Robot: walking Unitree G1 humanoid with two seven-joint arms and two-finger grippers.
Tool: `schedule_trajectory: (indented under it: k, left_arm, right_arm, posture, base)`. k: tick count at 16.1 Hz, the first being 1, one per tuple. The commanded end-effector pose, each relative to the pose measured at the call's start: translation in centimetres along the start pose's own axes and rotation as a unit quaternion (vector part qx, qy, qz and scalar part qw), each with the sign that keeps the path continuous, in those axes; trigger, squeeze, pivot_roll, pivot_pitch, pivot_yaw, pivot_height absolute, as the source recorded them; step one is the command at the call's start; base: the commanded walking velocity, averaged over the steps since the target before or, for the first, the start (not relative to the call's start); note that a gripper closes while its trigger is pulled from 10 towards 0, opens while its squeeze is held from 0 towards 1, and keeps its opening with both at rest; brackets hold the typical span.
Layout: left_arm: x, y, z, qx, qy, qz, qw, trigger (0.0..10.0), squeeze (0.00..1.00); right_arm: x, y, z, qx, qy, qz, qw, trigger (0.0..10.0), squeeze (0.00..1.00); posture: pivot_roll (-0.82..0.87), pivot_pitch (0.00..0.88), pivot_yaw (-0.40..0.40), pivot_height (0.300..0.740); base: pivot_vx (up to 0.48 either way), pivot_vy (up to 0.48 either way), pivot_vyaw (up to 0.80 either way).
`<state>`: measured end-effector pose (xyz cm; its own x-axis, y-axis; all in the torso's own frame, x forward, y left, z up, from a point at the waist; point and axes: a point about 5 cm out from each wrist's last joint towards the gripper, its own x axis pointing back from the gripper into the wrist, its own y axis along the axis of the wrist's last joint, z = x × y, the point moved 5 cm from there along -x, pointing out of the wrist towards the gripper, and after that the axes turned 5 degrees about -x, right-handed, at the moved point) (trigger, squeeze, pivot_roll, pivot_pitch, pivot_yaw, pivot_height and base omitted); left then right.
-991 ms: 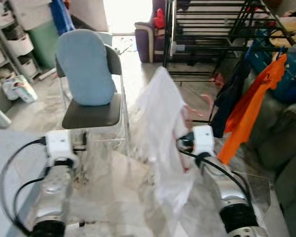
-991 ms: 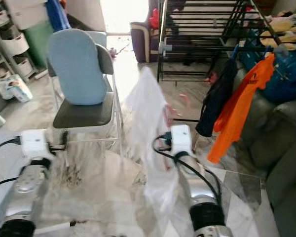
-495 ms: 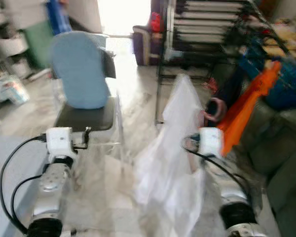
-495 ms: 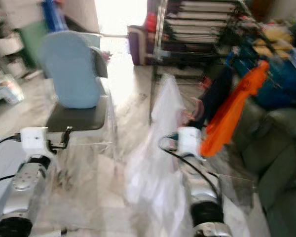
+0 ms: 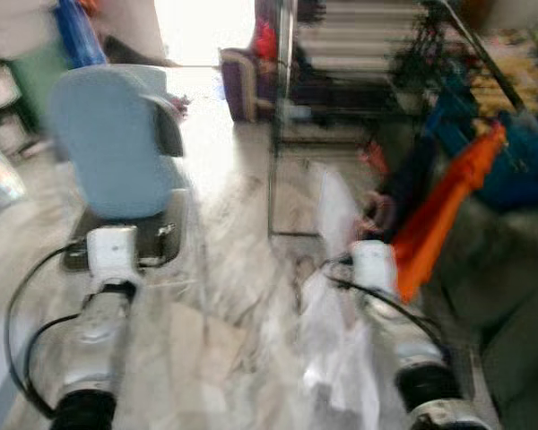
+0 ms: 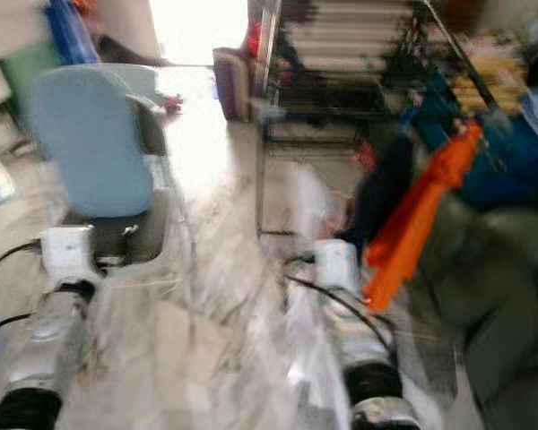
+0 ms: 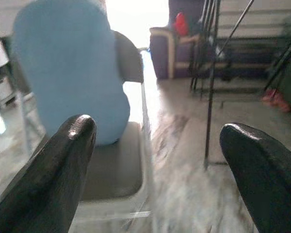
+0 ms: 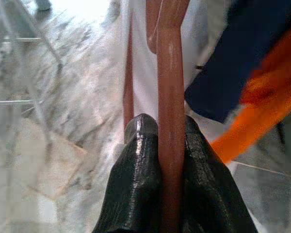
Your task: Hang hanger
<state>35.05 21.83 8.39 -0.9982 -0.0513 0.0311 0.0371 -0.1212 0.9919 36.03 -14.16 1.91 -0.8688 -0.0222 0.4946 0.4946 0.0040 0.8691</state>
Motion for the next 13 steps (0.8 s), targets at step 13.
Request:
schedule_trajectory:
  k: [13]
  left_arm:
    - [-0.4, 0.2, -2.5, 0.018, -0.044, 0.003, 0.999, 10.0, 0.0]
  right_arm:
    - [-0.7, 2.2, -0.3, 0.029, 0.013, 0.005, 0.999, 10.0, 0.0]
  posture:
    - [-0.09, 0.0, 0.004, 0.74]
  base:
    - [0.344, 0.328, 0.0]
